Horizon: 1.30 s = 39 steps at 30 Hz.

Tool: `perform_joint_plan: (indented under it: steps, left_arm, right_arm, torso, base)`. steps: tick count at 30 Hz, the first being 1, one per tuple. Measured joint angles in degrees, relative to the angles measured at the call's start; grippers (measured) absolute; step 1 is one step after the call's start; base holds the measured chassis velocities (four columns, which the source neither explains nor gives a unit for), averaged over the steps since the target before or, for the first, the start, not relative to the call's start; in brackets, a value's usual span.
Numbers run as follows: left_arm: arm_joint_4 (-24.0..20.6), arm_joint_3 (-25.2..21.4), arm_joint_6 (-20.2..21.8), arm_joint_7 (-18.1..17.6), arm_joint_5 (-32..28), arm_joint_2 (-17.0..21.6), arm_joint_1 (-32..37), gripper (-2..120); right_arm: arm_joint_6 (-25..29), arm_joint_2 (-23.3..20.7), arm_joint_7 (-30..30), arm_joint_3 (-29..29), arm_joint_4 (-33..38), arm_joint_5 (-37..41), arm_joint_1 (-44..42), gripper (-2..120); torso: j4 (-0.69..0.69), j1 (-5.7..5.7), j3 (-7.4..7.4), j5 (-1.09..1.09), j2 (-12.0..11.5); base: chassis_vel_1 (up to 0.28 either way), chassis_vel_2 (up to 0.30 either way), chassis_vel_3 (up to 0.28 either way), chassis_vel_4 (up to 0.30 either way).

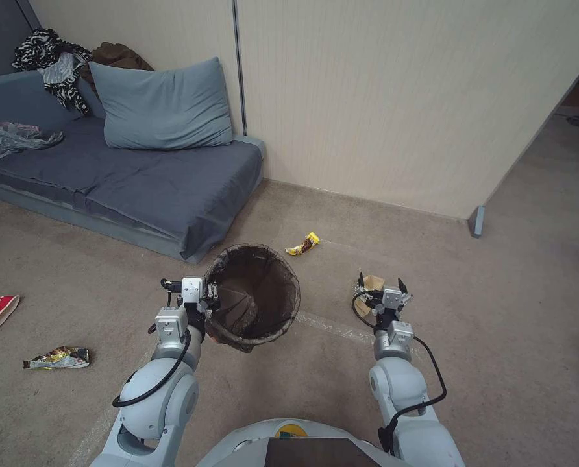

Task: Pick up the trash bin, then pick up the garbage from the floor and place it into the trash bin.

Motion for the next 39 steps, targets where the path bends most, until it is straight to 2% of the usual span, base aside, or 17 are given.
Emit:
perform_joint_plan:
  steps: [1, 2, 5, 11, 17, 39]
  left_arm:
    - [0.1, 0.2, 0.0, 0.4, -0.1, 0.2, -0.2, 7]
    - [0.1, 0.2, 0.0, 0.4, -0.1, 0.2, -0.2, 7]
    - [0.2, 0.3, 0.0, 0.9, -0.1, 0.3, -0.4, 7]
    - [0.4, 0.8, 0.0, 1.2, -0.1, 0.4, -0.4, 7]
    - [0.6, 1.0, 0.0, 1.3, 0.0, 0.5, -0.4, 7]
    - [0.9, 1.9, -0.2, 1.4, 1.1, 0.3, 0.1, 7]
  right_arm:
    - [-3.3, -0.8, 1.0, 0.0, -1.4, 1.4, 1.1, 100]
    - [-3.3, -0.8, 1.0, 0.0, -1.4, 1.4, 1.1, 100]
    - [-8.1, -1.8, 2.6, 0.0, -4.6, 2.9, 3.3, 100]
    - [-10.7, -2.7, 2.8, -0.1, -12.6, 5.7, 6.9, 100]
    - [-10.7, -3.0, 1.0, -0.1, -18.4, 6.9, 9.7, 100]
    - [-7.7, -2.6, -0.4, 0.1, -27.9, 6.6, 16.2, 100]
  torso:
    - [-0.01, 0.0, 0.0, 0.0, 0.0]
    - [-0.01, 0.0, 0.0, 0.0, 0.0]
    - [0.0, 0.0, 0.0, 0.0, 0.0]
    - [-0.01, 0.0, 0.0, 0.0, 0.0]
    - [0.0, 0.0, 0.0, 0.0, 0.0]
    - [0.01, 0.0, 0.0, 0.0, 0.0]
  base:
    - [0.0, 0.0, 0.0, 0.0]
    - [0.0, 0.0, 0.0, 0.0]
    - [0.0, 0.0, 0.0, 0.0]
    - [0.0, 0.0, 0.0, 0.0]
    - [0.0, 0.0, 0.0, 0.0]
    - [0.0, 0.0, 0.0, 0.0]
